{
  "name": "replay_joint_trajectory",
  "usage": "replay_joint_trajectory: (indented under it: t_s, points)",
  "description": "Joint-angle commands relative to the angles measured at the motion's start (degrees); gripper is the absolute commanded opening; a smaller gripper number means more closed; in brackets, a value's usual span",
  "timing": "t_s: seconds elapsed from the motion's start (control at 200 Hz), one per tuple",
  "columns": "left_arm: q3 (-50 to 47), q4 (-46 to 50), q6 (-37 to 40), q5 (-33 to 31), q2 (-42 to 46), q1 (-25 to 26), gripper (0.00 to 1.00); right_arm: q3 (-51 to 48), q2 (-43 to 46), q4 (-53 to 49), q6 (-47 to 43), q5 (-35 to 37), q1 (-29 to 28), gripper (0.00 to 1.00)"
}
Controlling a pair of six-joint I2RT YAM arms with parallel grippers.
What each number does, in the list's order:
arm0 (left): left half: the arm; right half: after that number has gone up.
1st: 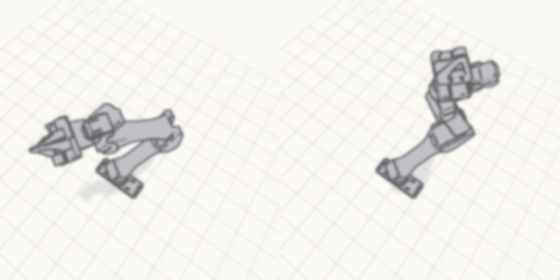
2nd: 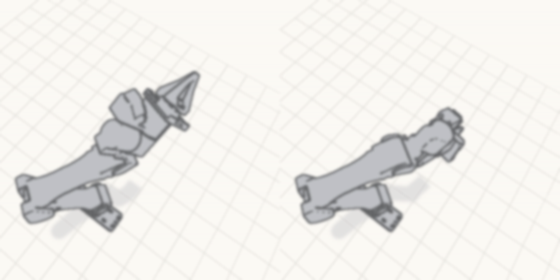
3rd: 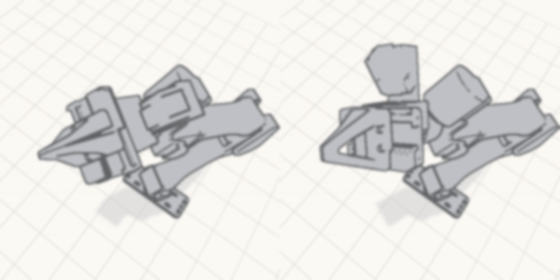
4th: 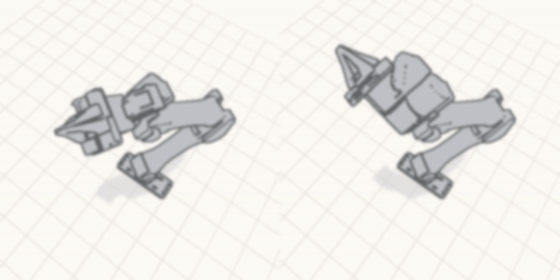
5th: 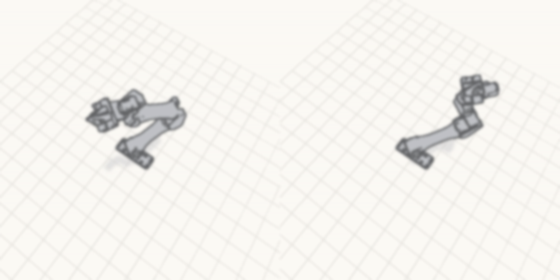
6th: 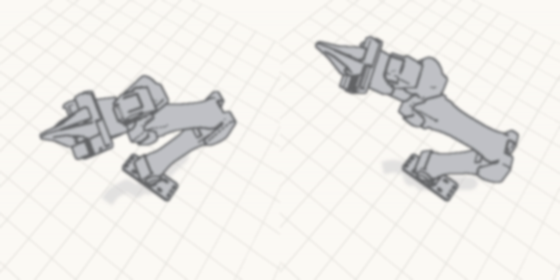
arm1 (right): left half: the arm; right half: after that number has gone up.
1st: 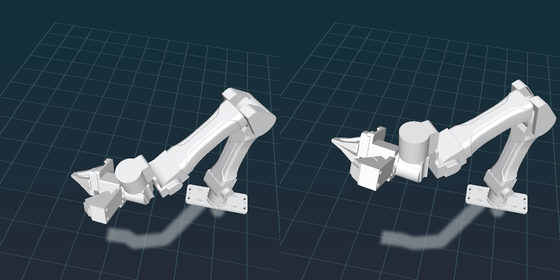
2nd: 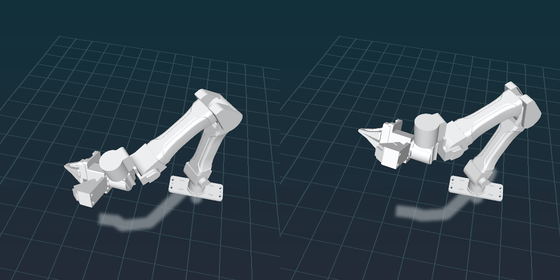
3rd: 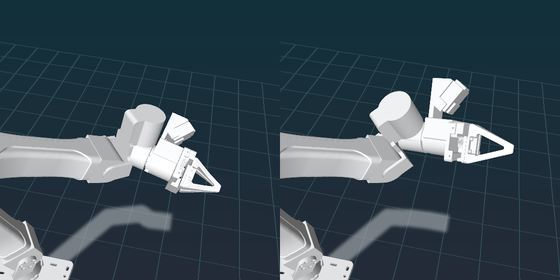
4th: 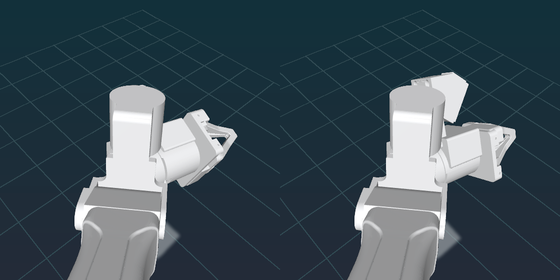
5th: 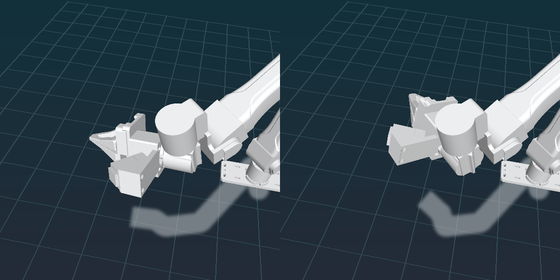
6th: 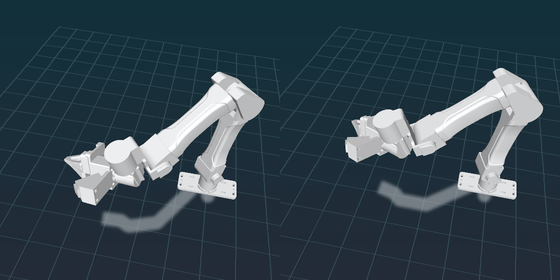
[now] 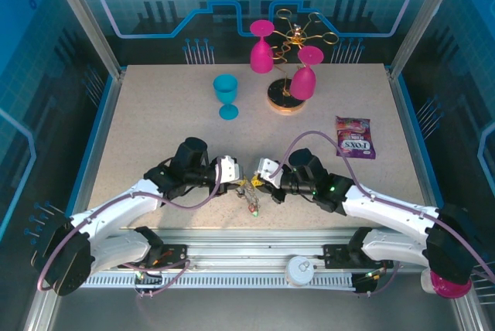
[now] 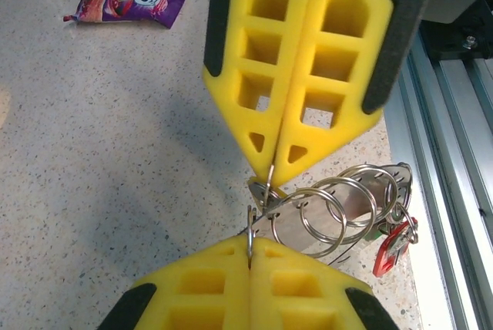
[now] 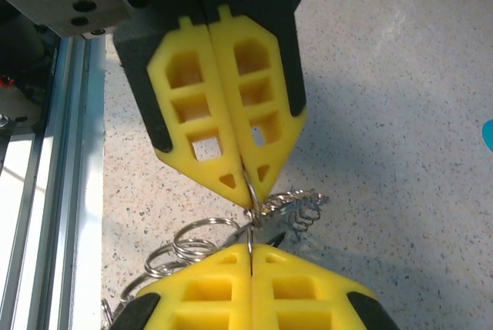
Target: Put the keys on the keyring
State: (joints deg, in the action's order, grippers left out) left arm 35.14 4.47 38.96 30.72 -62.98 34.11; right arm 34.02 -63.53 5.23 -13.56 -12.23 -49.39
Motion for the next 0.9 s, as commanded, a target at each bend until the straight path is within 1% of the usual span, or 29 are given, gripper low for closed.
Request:
replay_joint_trajectory:
  t_s: [0.0, 0.225, 0.59, 0.896]
  points:
    - [2.4, 1.4, -1.8, 0.6, -0.6, 0.4, 0.0, 0.0, 0.9, 2.5, -0.6, 0.0, -1.0, 0.0]
    - [3.5, 4.1, -1.8, 0.9, -1.0, 0.3, 0.0, 0.1, 0.7, 3.6, -0.4, 1.4, -1.4, 0.0]
    - [3.7, 3.6, -2.5, 1.9, -1.4, 0.3, 0.0, 0.6, 0.0, 3.8, 0.0, 3.4, -1.6, 0.0]
    - [3.4, 2.5, -3.3, 1.9, -0.5, 0.3, 0.0, 2.0, -1.3, 2.2, 2.4, 10.2, -1.4, 0.0]
